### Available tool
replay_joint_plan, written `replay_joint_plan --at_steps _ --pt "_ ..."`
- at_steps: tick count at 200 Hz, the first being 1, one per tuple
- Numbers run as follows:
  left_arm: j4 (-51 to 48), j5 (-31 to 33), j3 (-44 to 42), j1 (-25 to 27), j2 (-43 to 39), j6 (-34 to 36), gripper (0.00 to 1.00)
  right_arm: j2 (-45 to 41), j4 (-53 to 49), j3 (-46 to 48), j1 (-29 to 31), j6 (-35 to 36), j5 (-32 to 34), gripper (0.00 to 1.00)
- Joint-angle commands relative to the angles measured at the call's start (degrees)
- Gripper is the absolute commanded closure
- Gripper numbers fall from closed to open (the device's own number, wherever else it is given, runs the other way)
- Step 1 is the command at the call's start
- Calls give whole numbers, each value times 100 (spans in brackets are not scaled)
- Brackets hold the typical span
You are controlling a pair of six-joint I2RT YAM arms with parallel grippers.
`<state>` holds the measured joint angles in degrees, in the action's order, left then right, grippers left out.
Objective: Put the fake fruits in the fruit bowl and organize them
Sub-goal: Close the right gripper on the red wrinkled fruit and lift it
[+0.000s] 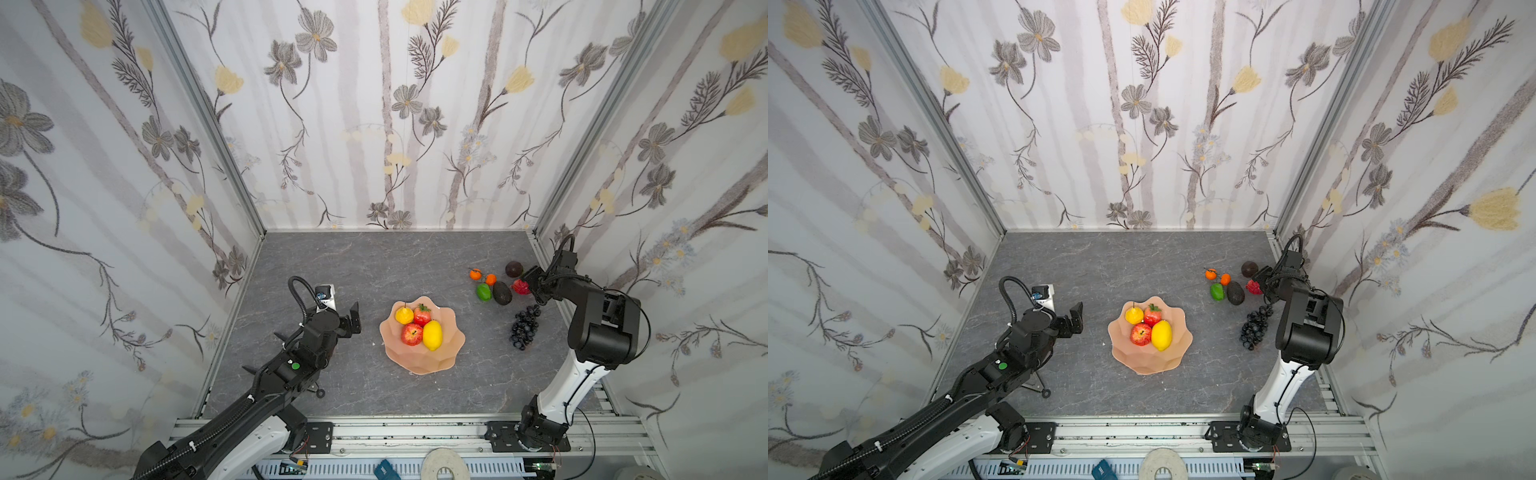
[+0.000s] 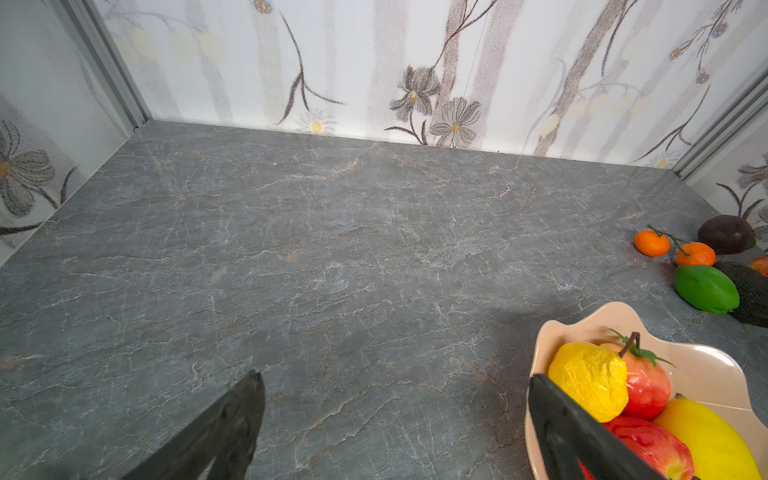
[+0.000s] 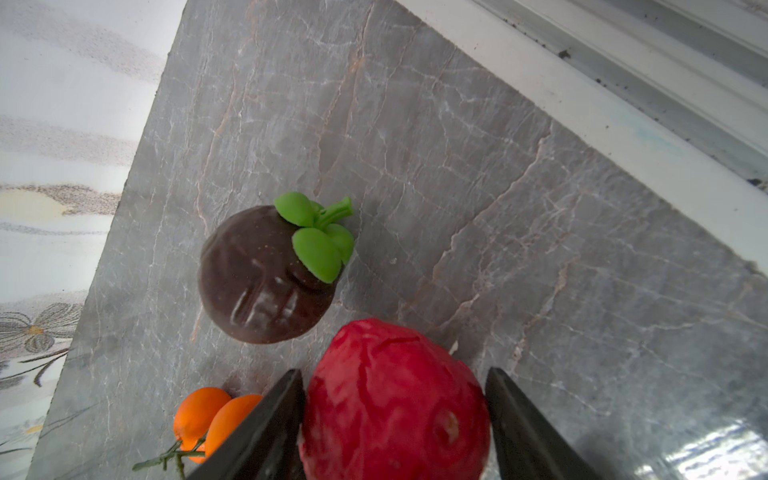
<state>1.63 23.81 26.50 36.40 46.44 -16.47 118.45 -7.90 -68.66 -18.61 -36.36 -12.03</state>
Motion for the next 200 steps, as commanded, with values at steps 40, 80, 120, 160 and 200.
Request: replay_joint_plan --at_steps 40,80,120,160,200 --pt "74 124 -39 -2 -79 39 0 -19 95 19 -2 76 -60 43" --pt "70 118 -51 -10 -102 12 0 -212 551 405 -2 -55 -320 47" --pt "116 -60 -6 -11 -15 -55 0 -674 912 836 1 -108 -519 48" --pt "159 -629 321 -12 426 -430 0 -1423 1314 1330 -2 -243 -806 47" --pt "939 -1704 495 -9 1076 -855 0 -1975 1818 1726 199 -747 -1445 47"
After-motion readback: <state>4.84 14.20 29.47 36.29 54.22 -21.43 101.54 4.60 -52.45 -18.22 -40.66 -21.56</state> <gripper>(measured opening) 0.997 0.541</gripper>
